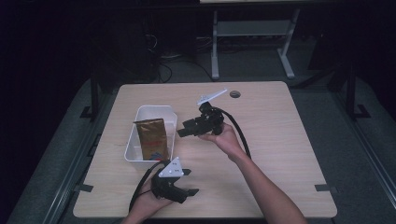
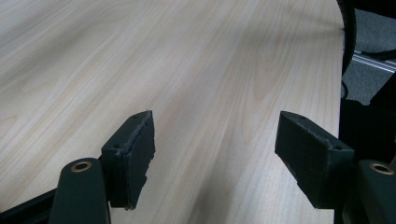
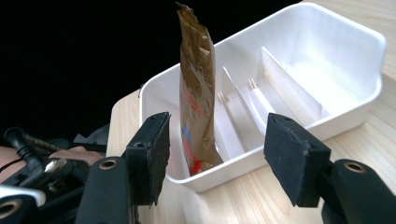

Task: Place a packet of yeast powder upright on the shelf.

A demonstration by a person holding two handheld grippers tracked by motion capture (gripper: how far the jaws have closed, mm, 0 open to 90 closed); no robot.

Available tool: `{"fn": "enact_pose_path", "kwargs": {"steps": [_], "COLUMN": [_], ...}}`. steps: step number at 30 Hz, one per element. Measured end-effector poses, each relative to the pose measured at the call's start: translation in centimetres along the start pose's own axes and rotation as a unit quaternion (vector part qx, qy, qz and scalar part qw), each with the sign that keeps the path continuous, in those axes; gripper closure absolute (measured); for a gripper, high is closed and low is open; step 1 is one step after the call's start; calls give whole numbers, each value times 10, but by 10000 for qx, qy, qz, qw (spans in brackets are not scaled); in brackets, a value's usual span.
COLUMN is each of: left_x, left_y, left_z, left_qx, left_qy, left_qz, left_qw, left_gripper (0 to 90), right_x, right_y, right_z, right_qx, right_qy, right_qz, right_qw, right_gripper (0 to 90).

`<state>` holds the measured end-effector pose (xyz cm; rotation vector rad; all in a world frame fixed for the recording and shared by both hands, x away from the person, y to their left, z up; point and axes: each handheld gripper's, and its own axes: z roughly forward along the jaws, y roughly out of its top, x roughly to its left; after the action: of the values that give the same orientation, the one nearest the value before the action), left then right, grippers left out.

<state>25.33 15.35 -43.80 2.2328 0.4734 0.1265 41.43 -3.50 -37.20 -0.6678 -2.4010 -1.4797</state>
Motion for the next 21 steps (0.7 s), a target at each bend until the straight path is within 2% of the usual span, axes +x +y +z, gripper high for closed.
{"fn": "enact_pose_path", "kwargs": {"steps": [7,11,17,21], "left_x": [1,2,3,2], "left_y": [0,2,1,2], "left_z": [-1,-3,-4,-5], "left_qx": [-10,-137,-135,-142], "left_qy": [-18,-36,-14,47], "left_qz": [-27,-36,-79,17], "left_qw": [10000,9999,9999,9999], "left_gripper": [282,262,244,236], "right_x": [-1,-1,-3,-5], "right_y": [-5,-8,-14,-21], "right_z": [-16,-26,-39,-49], "right_qx": [-45,-162,-157,-173], "right_qy": [-91,-156,-278,-383], "right_qz": [34,49,60,82], "right_qw": [9999,9997,9995,9991], "right_gripper": [374,350,339,333]}}
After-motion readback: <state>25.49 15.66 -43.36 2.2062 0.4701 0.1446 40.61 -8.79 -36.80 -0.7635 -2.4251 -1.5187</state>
